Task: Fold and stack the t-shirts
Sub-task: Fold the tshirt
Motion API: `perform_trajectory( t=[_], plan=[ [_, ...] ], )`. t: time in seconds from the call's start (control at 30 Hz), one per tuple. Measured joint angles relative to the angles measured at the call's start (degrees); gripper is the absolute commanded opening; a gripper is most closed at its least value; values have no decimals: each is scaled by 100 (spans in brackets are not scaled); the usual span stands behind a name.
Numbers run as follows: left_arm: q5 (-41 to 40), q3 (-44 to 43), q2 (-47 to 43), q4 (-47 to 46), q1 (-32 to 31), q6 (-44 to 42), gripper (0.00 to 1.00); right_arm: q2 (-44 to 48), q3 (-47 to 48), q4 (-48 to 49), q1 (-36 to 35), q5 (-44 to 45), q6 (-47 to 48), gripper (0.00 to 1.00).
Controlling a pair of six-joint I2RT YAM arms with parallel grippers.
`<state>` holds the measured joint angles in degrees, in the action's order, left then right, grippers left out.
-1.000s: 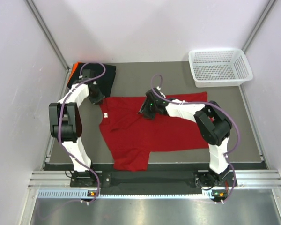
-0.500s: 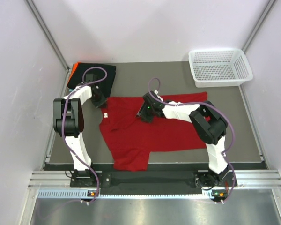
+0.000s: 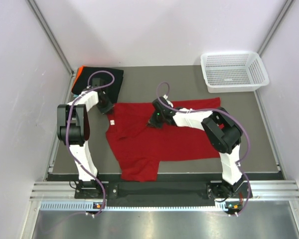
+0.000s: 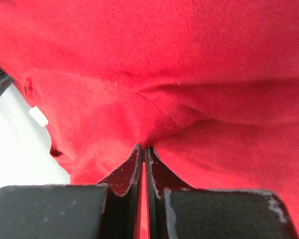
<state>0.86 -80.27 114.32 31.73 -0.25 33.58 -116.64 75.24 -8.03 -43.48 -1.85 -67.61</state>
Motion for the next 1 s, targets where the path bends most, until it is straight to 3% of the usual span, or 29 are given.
perform_trajectory(
  t=[0.37, 1.0],
  plan=[
    [-289, -114, 59, 96, -24, 72, 3, 892, -542, 46, 96, 116, 407, 0],
    [-807, -505, 262, 525, -46, 98, 5, 935, -787, -144, 413, -356, 920, 0]
  ],
)
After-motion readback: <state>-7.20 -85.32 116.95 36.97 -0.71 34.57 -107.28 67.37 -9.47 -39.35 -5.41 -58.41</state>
